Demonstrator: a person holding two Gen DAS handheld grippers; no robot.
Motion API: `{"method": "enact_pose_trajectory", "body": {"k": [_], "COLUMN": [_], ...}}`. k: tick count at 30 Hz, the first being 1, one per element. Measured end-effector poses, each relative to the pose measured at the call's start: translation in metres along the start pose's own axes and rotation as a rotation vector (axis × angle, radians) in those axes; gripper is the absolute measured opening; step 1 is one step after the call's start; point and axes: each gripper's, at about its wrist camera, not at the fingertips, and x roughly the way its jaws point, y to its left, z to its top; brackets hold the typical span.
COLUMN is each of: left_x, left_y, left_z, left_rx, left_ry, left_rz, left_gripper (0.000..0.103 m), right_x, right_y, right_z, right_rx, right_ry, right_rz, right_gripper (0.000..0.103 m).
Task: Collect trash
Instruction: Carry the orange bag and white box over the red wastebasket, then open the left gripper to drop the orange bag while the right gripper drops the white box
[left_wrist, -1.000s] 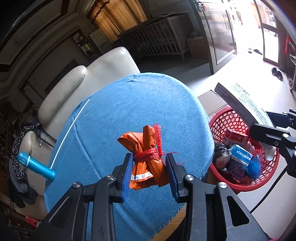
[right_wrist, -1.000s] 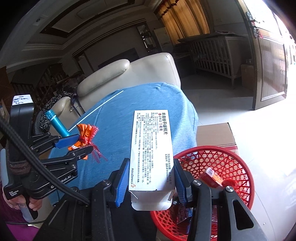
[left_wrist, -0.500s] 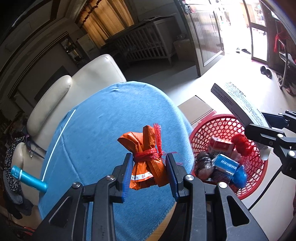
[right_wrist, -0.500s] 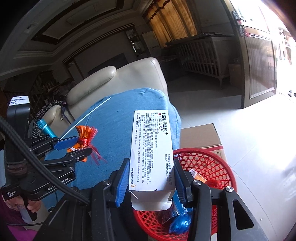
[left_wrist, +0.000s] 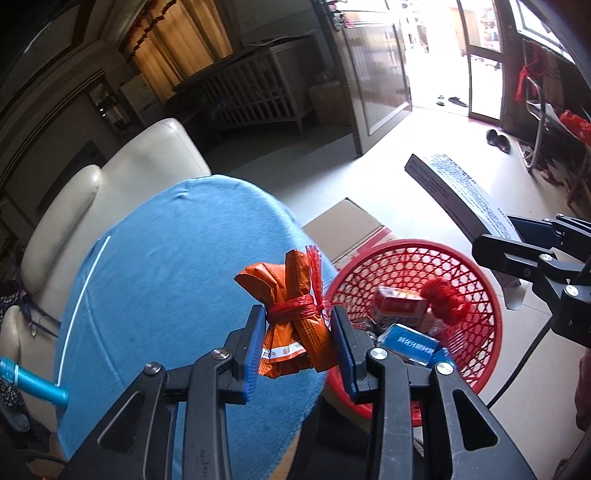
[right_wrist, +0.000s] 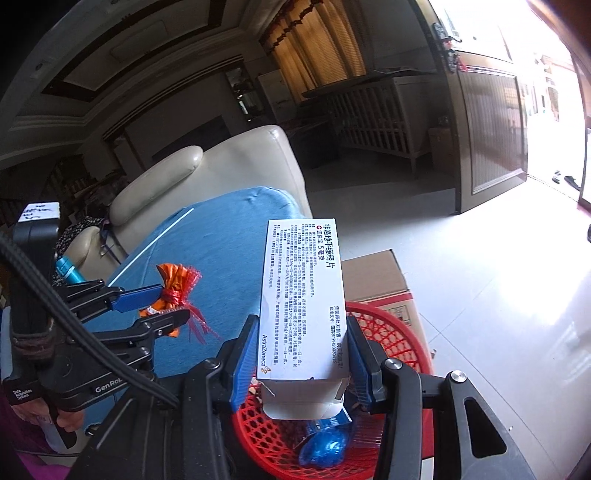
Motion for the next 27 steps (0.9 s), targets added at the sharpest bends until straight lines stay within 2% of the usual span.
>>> {"method": "enact_pose_trajectory", "body": {"k": [9, 18, 23, 27], "left_x": [0.006, 0.016, 0.014, 0.009], "left_y": [-0.022, -0.028, -0.028, -0.024], "left_z": [0.009, 0.003, 0.0, -0.002], "left_rx": [0.039, 0.005, -0.007, -0.016], "left_ry": [-0.015, 0.013, 0.005, -0.02], "left_rz": [-0.092, -0.223, -0.269, -0.272], "left_gripper": [0.038, 0.038, 0.039, 0.056], "right_x": [-0.013, -0.013, -0.007, -0.002], "right_y": [-0.023, -0.031, -0.031, -0.031], "right_z": [-0.001, -0.005, -0.008, -0.009], "right_rx": [0.04, 0.065, 0.069, 0.082], "right_ry": [-0.005, 0.028, 0.059, 0.083], "right_rz": [-0.052, -0.069, -0.063, -0.046], "right_gripper": [0.048, 0.048, 0.049, 0.049]}}
